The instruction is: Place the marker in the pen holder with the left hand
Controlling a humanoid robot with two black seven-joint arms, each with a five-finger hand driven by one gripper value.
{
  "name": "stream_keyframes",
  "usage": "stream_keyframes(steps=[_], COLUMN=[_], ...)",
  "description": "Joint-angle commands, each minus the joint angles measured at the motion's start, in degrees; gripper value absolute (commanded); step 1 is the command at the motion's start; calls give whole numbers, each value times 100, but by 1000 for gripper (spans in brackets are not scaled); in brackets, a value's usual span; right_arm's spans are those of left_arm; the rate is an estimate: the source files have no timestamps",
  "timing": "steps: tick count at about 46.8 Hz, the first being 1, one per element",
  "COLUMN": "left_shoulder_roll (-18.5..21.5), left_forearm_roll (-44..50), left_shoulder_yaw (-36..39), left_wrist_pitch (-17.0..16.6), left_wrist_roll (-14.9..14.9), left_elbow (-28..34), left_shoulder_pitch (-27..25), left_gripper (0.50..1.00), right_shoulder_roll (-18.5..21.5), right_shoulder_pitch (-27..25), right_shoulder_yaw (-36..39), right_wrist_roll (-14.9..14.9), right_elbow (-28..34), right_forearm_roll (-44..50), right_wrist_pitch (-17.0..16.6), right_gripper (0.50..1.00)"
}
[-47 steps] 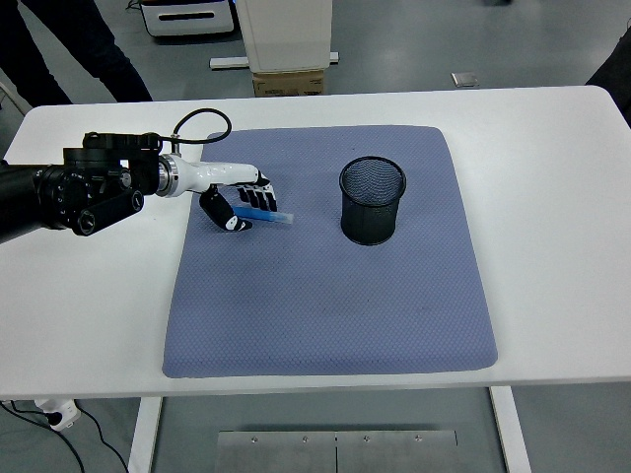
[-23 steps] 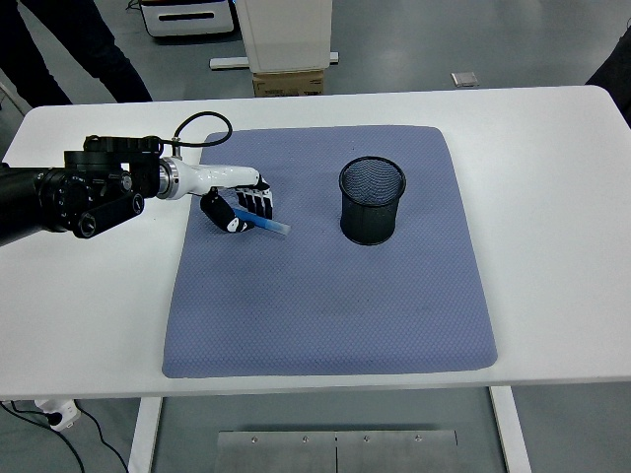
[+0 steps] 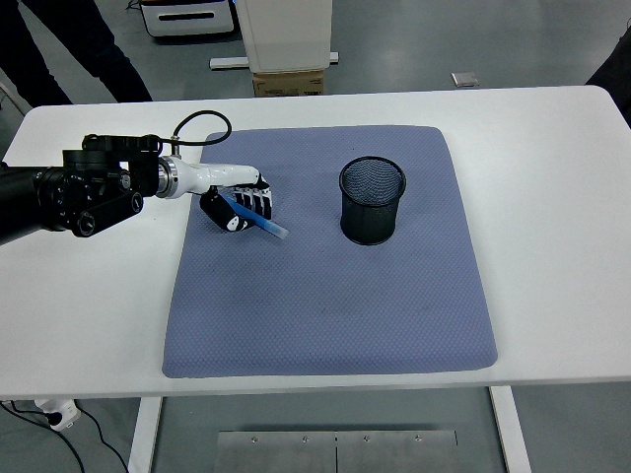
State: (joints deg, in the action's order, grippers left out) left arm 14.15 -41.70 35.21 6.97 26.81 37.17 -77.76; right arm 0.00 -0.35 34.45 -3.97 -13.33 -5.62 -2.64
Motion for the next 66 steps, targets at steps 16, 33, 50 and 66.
stream_keyframes(steps=[16,33,50,66], left_shoulder_roll=[35,35,0,-105], left_forearm_roll=[92,452,716,716], left_shoulder_yaw=[-312,-559,-1059,-1446], left_wrist_pitch=[-3,32,59,191], left_wrist_roll=[35,52,44,44], left_elbow=[-34,-34,-34,-25], left_shoulder_pitch=[-73,-126,-213,-460], left_gripper=[500,500,500,500], right_shoulder_roll=[0,0,0,0], right_shoulder_pitch=[0,0,0,0], right_shoulder_yaw=[0,0,0,0], right_wrist_roll=[1,1,1,1], right_elbow=[5,-3,5,-3], right_forearm_roll=[0,0,0,0], right_wrist_pitch=[0,0,0,0], right_gripper=[1000,1000,1000,1000])
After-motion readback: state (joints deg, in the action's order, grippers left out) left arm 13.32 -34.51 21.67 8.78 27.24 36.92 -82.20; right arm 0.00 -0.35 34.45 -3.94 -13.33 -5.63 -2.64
